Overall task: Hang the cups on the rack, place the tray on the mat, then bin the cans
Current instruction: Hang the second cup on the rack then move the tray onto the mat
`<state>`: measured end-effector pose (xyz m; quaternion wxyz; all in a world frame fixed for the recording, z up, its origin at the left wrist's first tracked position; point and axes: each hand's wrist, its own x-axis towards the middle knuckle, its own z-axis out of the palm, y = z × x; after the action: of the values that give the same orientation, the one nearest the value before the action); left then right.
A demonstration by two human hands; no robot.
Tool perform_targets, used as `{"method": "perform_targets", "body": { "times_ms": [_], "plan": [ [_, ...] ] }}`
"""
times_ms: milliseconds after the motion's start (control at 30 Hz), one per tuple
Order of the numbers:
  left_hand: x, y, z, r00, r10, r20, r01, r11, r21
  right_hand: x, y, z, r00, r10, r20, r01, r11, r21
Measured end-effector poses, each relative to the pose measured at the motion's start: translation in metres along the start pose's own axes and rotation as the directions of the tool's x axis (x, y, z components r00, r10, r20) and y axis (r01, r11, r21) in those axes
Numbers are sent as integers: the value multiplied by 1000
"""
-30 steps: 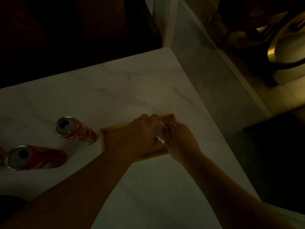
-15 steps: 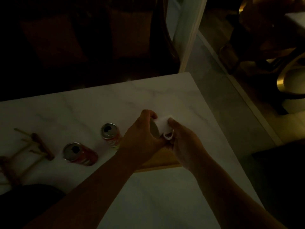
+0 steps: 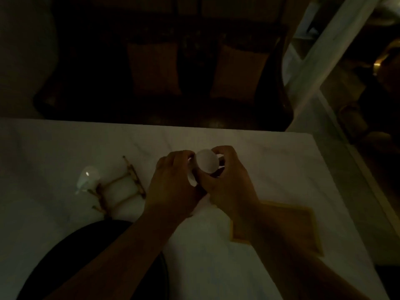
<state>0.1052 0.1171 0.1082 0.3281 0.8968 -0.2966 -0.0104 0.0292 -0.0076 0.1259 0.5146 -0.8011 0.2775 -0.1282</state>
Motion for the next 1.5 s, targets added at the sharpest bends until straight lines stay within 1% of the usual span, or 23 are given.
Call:
{"method": "perform_targets", "body": {
  "times_ms": [100, 167, 300, 433, 533, 600, 767, 967, 1200, 1333, 1500],
  "plan": [
    [0, -32, -18, 992, -97, -86, 95, 995, -33, 12, -18, 36, 997, -52, 54, 55, 996, -65],
    [1, -52, -28, 981, -127, -144, 125, 992, -20, 22, -27, 59, 992, -86, 87, 94, 992, -87],
    [10, -93, -44, 965, -209, -156, 203, 978, -53, 41, -40, 106, 983, -118, 138, 133, 985, -105],
    [23, -130, -49, 952, -228, -203, 219, 973, -69, 64, -44, 148, 972, -132, 196, 161, 978, -136],
    [34, -155, -46, 931, -317, -179, 308, 948, -79, 83, -43, 173, 965, -139, 224, 177, 972, -157],
    [40, -168, -41, 917, -357, -178, 343, 933, -109, 95, -39, 187, 961, -142, 238, 186, 967, -176],
    [51, -189, -27, 901, -402, -165, 377, 912, -163, 116, -28, 212, 956, -105, 273, 167, 962, -215],
    [57, -201, -15, 874, -462, -149, 437, 882, -173, 132, -20, 227, 946, -46, 322, 135, 956, -261],
    [61, -204, -7, 876, -472, -95, 461, 879, -121, 137, -16, 232, 923, 47, 382, 84, 944, -318],
    [58, -208, -2, 845, -530, -65, 519, 844, -135, 136, -13, 234, 916, 67, 396, 71, 944, -323],
    [55, -212, -1, 839, -543, -25, 536, 834, -133, 137, -10, 239, 905, 96, 415, 54, 941, -335]
  ]
}}
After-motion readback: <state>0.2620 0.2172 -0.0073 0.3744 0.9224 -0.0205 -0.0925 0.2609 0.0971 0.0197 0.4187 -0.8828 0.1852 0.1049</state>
